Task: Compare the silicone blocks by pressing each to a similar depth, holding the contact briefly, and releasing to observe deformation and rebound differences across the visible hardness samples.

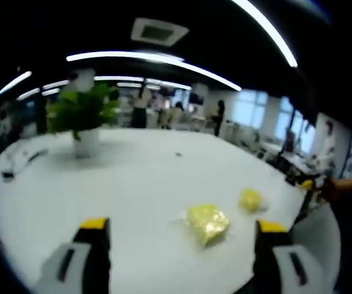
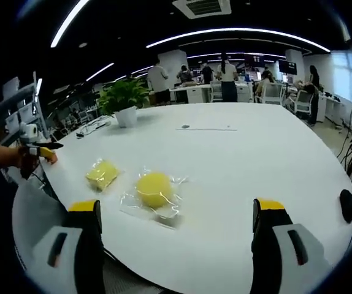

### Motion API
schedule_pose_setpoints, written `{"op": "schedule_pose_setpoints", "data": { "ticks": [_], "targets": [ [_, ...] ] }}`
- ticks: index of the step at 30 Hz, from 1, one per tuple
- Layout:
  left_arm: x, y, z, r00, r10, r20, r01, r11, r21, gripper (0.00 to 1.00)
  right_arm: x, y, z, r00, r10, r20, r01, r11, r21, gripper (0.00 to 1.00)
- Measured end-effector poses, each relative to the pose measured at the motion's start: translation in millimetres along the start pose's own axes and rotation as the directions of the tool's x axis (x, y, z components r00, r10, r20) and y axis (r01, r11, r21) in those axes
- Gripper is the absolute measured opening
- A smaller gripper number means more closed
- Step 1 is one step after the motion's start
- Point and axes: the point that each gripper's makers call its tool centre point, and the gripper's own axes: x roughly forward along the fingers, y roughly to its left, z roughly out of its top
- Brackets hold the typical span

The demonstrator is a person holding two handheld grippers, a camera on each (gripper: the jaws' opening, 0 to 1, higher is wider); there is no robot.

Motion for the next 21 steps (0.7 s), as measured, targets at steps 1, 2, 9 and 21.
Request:
{"op": "schedule_pose_setpoints", "data": {
  "ticks": [1, 2, 9, 21],
  "targets": [
    [-3, -2.0, 5.5, 1.0, 0.006, 0.011, -0.006, 1.0, 0.011, 1.0, -2, -3, 0.6, 1.0, -0.006, -0.007, 0.006, 1.0, -0.022, 0.96],
    [-5, -2.7, 11.0, 1.0, 0.013, 0.023, -0.014, 0.999, 0.04, 1.0, -3, -2, 4.3, 1.0, 0.002, 0.013, -0.002, 0.999, -0.04, 0.97],
    [-20, 6.3, 10.3, 0.996, 0.087, 0.014, -0.087, 0.996, 0.008, 1.0, -7, 19, -11.2, 0.996, 0.083, -0.041, -0.082, 0.996, 0.038, 0.96],
    [-9, 26.4, -7.9, 0.999, 0.037, 0.009, -0.037, 0.999, 0.008, 1.0, 3, 12, -8.0, 1.0, -0.01, 0.015, 0.01, 1.0, 0.003, 0.96]
  ]
}}
